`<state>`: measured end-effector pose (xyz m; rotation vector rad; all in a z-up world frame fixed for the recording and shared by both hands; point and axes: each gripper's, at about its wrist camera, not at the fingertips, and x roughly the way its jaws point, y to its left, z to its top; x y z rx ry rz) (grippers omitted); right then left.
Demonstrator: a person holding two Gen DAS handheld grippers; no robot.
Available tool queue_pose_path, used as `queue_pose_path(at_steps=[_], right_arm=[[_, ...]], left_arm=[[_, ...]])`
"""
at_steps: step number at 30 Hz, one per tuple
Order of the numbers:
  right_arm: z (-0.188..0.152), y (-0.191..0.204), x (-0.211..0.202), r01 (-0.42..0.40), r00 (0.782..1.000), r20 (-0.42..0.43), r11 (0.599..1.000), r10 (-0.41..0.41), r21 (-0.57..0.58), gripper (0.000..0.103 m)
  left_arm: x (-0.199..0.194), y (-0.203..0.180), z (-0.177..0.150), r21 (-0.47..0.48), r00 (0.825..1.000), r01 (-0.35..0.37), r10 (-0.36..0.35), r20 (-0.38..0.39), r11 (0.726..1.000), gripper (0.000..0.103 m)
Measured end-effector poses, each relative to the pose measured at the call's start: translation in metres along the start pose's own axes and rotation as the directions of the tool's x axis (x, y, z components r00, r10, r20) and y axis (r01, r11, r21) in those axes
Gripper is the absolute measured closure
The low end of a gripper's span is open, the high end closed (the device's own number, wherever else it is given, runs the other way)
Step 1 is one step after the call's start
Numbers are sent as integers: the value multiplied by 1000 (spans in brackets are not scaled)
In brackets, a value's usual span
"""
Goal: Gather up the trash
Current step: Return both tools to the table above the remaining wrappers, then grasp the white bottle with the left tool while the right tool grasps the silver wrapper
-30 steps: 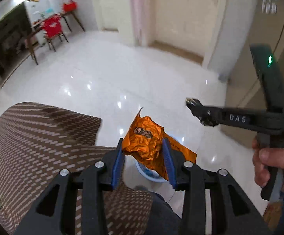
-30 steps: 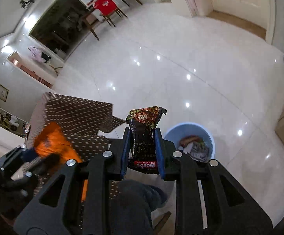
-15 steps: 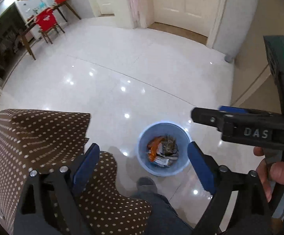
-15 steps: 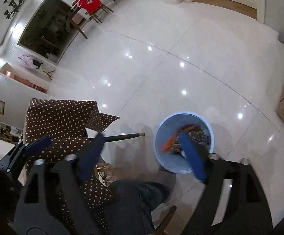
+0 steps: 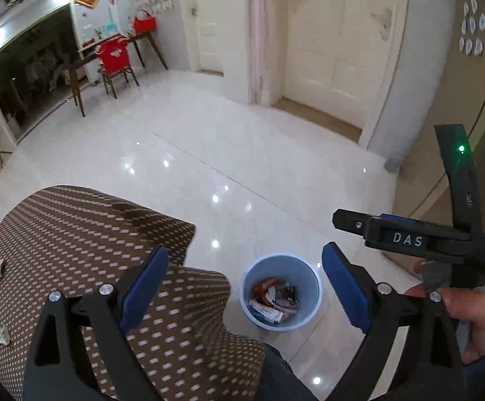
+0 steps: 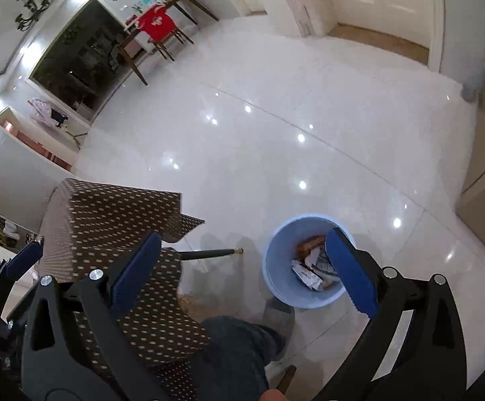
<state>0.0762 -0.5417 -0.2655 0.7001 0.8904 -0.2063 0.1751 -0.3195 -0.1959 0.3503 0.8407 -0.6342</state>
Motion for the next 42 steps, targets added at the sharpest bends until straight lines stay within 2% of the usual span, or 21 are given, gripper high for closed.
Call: queue_pose_path(at_steps=[7, 12, 18, 23, 30, 37, 42], right_arm=[[1, 60, -24, -31, 998, 45, 994, 36, -101, 6], [-5, 110, -33, -61, 996, 53, 980, 72, -188, 6], [-21, 180, -26, -114, 992, 19, 940, 127, -320, 6], [-40, 236, -13, -168, 985, -26, 897, 172, -408, 6], [-76, 310, 12, -235, 972, -110, 812, 209, -534, 6], [-121, 381, 46, -299, 954, -209, 683, 214, -667, 6], [-153, 422, 79, -321, 947, -267, 576, 179, -752, 6]], left_arm=[[-41, 50, -13, -100, 997, -36, 42, 57, 994, 11], [-68, 91, -29, -175, 992, -86, 101, 78, 981, 11], [-104, 153, -59, -302, 976, -160, 196, 91, 940, 11], [-131, 201, -90, -383, 954, -241, 291, 75, 892, 11], [-163, 259, -132, -490, 923, -313, 383, 47, 814, 9], [-176, 308, -171, -569, 897, -370, 442, -11, 735, 9], [-180, 332, -193, -612, 882, -401, 468, -56, 682, 9]])
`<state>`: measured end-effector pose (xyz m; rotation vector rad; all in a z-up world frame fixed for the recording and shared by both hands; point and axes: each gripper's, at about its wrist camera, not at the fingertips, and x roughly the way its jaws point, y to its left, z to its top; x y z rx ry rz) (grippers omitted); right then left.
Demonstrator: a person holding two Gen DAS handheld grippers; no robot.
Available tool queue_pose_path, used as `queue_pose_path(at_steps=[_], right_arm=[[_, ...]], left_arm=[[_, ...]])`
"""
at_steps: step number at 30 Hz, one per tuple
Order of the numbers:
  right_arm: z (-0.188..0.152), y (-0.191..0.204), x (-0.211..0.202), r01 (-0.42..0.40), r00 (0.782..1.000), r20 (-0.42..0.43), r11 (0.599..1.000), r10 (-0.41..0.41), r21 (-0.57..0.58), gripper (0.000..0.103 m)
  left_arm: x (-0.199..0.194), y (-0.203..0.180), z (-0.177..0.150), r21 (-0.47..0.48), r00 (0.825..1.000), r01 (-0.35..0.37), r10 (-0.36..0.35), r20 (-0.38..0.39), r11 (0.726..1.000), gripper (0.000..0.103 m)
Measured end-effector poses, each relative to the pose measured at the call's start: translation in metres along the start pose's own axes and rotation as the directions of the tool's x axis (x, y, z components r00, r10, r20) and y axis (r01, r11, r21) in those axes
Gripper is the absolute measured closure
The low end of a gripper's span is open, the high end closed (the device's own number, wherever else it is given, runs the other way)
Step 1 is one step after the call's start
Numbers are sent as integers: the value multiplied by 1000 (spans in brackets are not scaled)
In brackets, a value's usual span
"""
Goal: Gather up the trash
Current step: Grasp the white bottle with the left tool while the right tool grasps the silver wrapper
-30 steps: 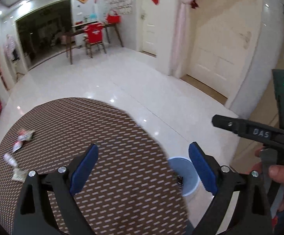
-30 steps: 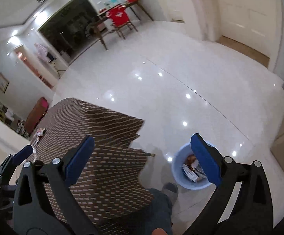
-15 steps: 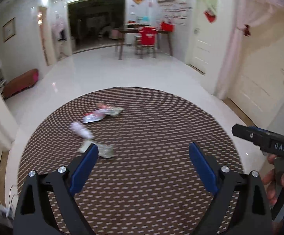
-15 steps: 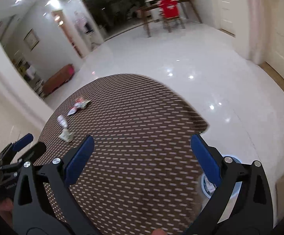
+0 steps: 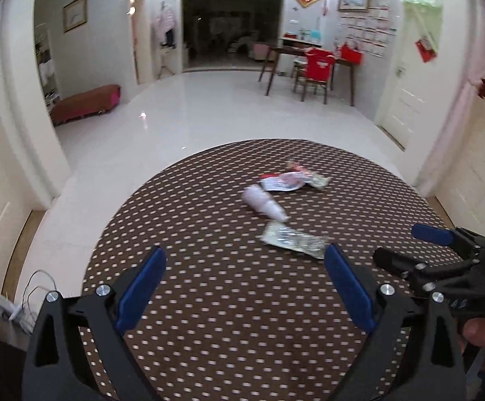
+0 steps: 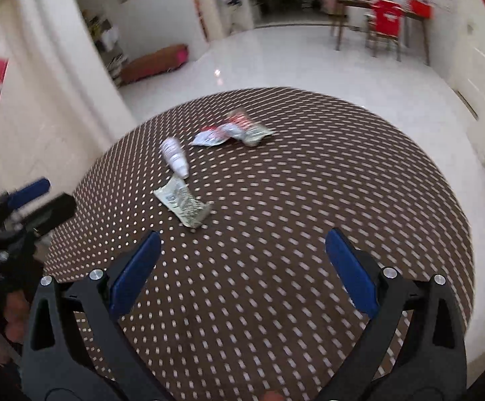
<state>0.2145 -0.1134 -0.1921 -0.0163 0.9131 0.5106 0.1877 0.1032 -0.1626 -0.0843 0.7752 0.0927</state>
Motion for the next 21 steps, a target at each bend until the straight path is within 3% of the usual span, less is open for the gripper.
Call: queue_pose_path(at_steps=[6, 11, 12, 15, 21], right_arm=[[12, 31, 50, -39, 998, -54, 990, 32, -139, 7], [19, 53, 82, -29, 998, -65, 968, 13, -248, 26], [20, 55, 84, -27, 998, -64, 964, 11, -263, 35], [24, 60, 85, -34, 998, -59, 956, 17, -292, 78], [15, 46, 74, -34, 998, -53, 958, 20, -286, 88]], left_arm=[[11, 21, -3, -29, 999, -45, 44, -22, 999, 9], [29, 30, -4, -50, 996, -71, 68, -56, 996, 9], [32, 30, -4, -52, 996, -73, 69, -61, 996, 9], [42, 29, -2, -53, 995, -71, 67, -74, 996, 9], [64, 10, 11, -26, 996, -40, 37, -86, 999, 9]])
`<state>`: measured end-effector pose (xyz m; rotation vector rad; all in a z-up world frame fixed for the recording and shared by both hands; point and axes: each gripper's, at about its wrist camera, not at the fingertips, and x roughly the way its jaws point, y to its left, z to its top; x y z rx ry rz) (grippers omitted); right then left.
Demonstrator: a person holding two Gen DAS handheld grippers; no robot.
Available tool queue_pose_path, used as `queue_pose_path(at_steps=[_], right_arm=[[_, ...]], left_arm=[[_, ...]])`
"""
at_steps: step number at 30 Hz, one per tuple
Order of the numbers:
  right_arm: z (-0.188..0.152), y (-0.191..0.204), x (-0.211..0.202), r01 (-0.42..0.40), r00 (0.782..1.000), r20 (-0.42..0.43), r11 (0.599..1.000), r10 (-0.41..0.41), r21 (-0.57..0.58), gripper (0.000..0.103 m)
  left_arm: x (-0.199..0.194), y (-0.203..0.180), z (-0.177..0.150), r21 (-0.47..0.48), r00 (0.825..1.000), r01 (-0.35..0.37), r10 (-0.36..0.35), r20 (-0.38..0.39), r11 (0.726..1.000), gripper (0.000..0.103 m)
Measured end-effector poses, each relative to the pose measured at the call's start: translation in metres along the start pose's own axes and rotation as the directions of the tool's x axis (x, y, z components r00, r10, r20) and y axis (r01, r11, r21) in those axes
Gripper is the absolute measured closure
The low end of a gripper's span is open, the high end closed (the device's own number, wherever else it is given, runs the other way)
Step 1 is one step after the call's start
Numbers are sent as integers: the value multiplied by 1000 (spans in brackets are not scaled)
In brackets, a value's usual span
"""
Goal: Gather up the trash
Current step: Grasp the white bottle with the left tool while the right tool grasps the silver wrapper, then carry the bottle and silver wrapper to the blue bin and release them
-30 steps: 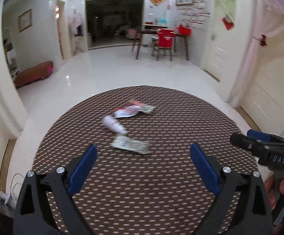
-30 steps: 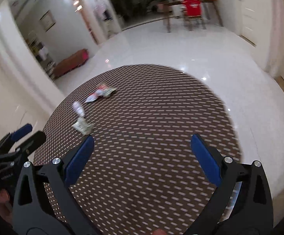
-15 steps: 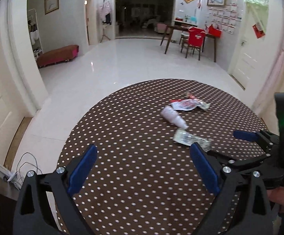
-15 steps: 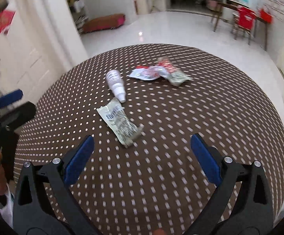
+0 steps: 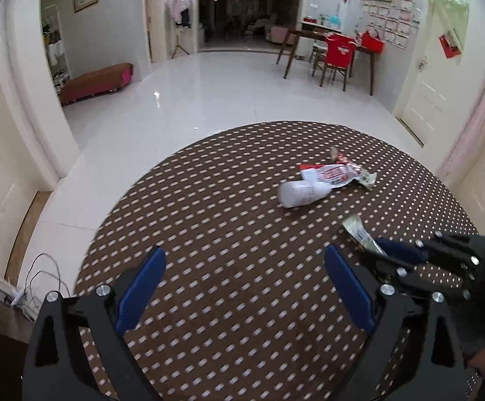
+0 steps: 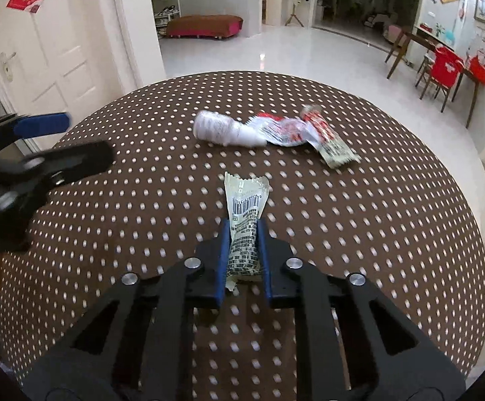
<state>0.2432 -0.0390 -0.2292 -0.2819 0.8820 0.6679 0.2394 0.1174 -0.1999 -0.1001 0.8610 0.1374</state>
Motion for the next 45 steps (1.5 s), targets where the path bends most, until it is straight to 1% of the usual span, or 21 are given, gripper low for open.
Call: queue_pose_path(at_steps=[3, 5, 9, 14, 15, 16, 17, 18, 19, 20, 24, 26, 27, 30, 33, 37, 39, 40, 41, 45], right_arm=[[-12, -20, -18, -1, 1000, 13, 997, 0, 73, 88], [-19, -36, -32, -5, 1000, 30, 990, 1, 140, 88], [-33, -59, -54, -1, 998, 55, 976, -11, 217, 88], [-47, -76, -77, 9, 996, 83, 960, -34, 279, 88], [-53, -76, -80, 10, 995, 88, 956, -38, 292, 88], [-58, -75, -85, 12, 995, 94, 951, -43, 310, 88], [-62, -77, -88, 14, 994, 97, 945, -48, 327, 88], [-66, -81, -92, 13, 994, 100, 941, -50, 339, 88], [-75, -95, -98, 10, 993, 105, 935, -51, 356, 88], [-80, -99, -105, 11, 993, 109, 931, -54, 365, 88], [-91, -104, -122, 7, 989, 133, 919, -65, 393, 88], [-96, -105, -133, 12, 987, 144, 915, -76, 403, 88], [-97, -105, -138, 13, 985, 150, 914, -81, 407, 88], [-104, -108, -156, 17, 980, 171, 908, -98, 418, 88], [-111, -113, -173, 26, 974, 193, 902, -120, 431, 88], [-126, -121, -200, 42, 963, 219, 890, -158, 453, 88], [-136, -126, -214, 52, 957, 230, 881, -179, 471, 88], [-139, -129, -218, 54, 954, 233, 876, -187, 480, 88], [-144, -132, -224, 58, 951, 238, 869, -198, 491, 88], [-168, -149, -249, 79, 936, 248, 837, -249, 542, 88]], left_arm=[[14, -15, 9, 45, 1000, -7, 6, 11, 999, 9], [27, -25, 16, 94, 1000, -21, 20, 11, 995, 9], [53, -36, 29, 172, 1000, -26, 27, 0, 985, 9], [69, -45, 37, 287, 1000, 17, -19, 3, 958, 9], [71, -46, 38, 302, 999, 34, -35, 0, 953, 15], [72, -47, 37, 316, 998, 64, -63, -12, 947, 38], [75, -48, 37, 320, 995, 102, -92, -46, 942, 51], [74, -47, 36, 304, 991, 136, -125, -56, 943, 65], [72, -46, 35, 289, 987, 157, -142, -73, 944, 64], [70, -46, 33, 288, 987, 161, -145, -76, 944, 65], [52, -45, 18, 257, 984, 177, -164, -73, 950, 65], [38, -49, 9, 252, 983, 183, -173, -60, 950, 65], [31, -50, 6, 251, 982, 191, -183, -55, 949, 70], [7, -62, -2, 253, 977, 211, -209, -35, 944, 70], [-16, -83, -8, 275, 969, 240, -247, -11, 931, 70], [-45, -112, -19, 301, 953, 285, -301, 9, 910, 70], [-51, -127, -13, 316, 947, 302, -322, 12, 900, 70], [-58, -138, -15, 324, 939, 323, -344, 10, 889, 70], [-59, -147, -13, 330, 935, 333, -355, 8, 883, 70], [-76, -186, -23, 368, 915, 374, -403, 2, 851, 70]])
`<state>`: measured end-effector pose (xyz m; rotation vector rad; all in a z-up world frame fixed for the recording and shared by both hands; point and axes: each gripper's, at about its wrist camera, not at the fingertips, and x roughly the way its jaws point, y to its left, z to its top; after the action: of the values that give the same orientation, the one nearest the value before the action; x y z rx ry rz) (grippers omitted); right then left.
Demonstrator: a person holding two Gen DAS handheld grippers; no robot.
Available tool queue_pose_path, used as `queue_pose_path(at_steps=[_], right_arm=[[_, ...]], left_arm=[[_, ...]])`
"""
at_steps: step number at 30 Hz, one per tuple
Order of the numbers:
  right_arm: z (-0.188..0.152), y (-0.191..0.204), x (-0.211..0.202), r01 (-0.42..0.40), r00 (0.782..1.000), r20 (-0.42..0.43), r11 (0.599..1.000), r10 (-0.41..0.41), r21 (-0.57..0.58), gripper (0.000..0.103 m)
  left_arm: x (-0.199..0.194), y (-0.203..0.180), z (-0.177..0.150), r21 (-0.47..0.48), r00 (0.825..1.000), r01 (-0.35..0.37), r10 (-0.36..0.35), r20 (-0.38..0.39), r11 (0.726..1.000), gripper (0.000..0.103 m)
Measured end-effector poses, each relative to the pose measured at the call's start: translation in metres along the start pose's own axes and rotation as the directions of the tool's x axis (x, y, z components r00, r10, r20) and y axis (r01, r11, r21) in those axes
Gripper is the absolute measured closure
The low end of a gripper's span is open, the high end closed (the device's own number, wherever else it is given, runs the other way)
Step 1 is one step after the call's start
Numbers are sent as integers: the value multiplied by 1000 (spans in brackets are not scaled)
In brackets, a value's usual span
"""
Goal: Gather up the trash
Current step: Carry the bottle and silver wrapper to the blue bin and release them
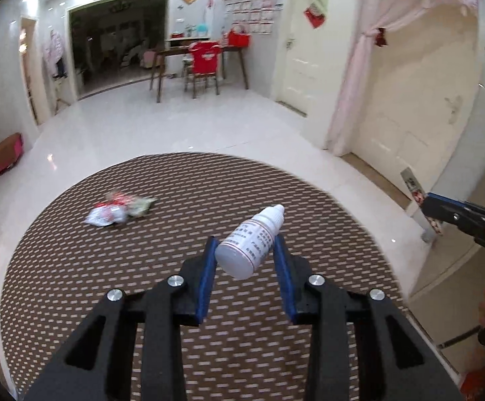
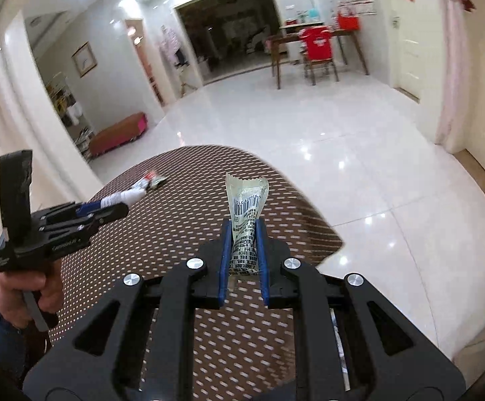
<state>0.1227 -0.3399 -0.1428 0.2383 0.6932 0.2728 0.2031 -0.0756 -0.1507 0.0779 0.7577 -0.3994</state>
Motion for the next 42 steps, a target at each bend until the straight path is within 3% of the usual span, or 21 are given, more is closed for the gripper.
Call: queue_pose_path(at_steps=[10, 21, 27, 35, 38, 39, 40, 42], right_arm=[[-25, -81, -48, 133, 990, 26, 979, -139, 151, 88], [-69, -159, -48, 230, 973, -96, 915, -210, 332, 88], [-86, -191, -35, 230, 971, -149, 891, -185, 392, 88], [-102, -216, -16, 222, 969, -196, 867, -148, 446, 88], [-106, -226, -11, 215, 970, -202, 858, -133, 466, 85], [-107, -229, -9, 216, 970, -205, 855, -132, 472, 83], [-106, -229, -6, 221, 968, -213, 848, -131, 482, 65], [-111, -237, -5, 241, 965, -218, 827, -147, 508, 29]], left_arm=[[19, -106, 9, 105, 992, 127, -126, -15, 986, 70], [81, -195, -3, 198, 971, 206, -176, -161, 958, 70], [121, -233, -16, 244, 951, 227, -161, -264, 943, 70], [172, -265, -33, 277, 907, 259, -135, -399, 925, 70], [187, -270, -34, 269, 889, 267, -129, -440, 925, 64], [191, -271, -33, 263, 884, 272, -132, -449, 926, 44], [192, -271, -33, 256, 887, 265, -131, -443, 929, 22], [188, -267, -30, 261, 910, 234, -116, -397, 937, 15]])
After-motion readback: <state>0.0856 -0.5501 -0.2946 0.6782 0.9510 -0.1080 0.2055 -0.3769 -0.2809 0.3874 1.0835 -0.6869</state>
